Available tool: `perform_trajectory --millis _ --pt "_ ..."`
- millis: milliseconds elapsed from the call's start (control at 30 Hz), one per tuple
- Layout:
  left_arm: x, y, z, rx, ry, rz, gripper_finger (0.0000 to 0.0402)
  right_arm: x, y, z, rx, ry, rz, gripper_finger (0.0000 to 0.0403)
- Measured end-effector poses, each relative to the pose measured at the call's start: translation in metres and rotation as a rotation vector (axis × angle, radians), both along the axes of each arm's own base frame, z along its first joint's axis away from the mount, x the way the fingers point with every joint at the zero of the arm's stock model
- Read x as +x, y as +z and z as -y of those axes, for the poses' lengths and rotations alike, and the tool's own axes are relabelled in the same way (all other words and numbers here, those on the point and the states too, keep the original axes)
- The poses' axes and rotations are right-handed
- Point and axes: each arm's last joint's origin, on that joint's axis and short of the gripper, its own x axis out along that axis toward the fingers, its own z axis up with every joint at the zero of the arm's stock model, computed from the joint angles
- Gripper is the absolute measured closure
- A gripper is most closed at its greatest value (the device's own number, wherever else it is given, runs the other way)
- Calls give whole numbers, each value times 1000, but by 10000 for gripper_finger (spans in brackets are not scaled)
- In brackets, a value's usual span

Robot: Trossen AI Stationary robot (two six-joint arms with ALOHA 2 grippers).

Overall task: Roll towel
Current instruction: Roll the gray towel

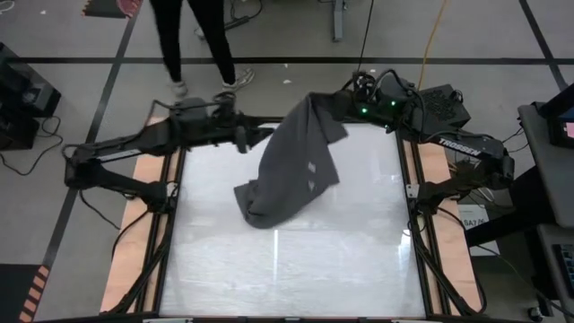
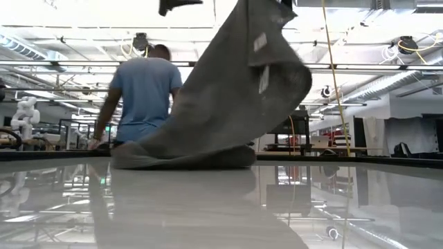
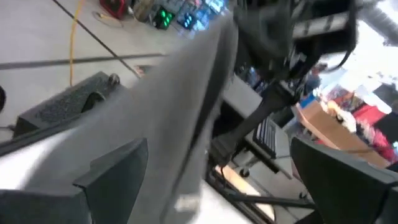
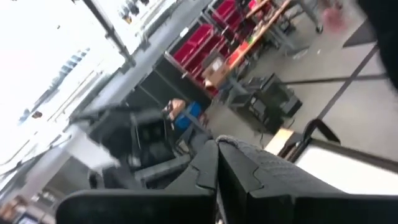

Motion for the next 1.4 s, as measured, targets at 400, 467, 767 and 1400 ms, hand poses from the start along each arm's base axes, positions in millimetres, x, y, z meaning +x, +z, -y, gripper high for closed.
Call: perform_trajectory --millis 400,467,767,1400 --pt "89 -90 7 68 -171 -315 23 -6 1 14 -6 -58 10 403" --pt "98 -103 7 60 -172 -341 35 -6 1 14 -5 -58 9 403" --pt "137 -151 -1 109 -89 -361 76 -6 1 14 -4 -58 12 403" --pt "144 -154 -19 202 53 -308 253 -15 8 13 -24 -67 31 403"
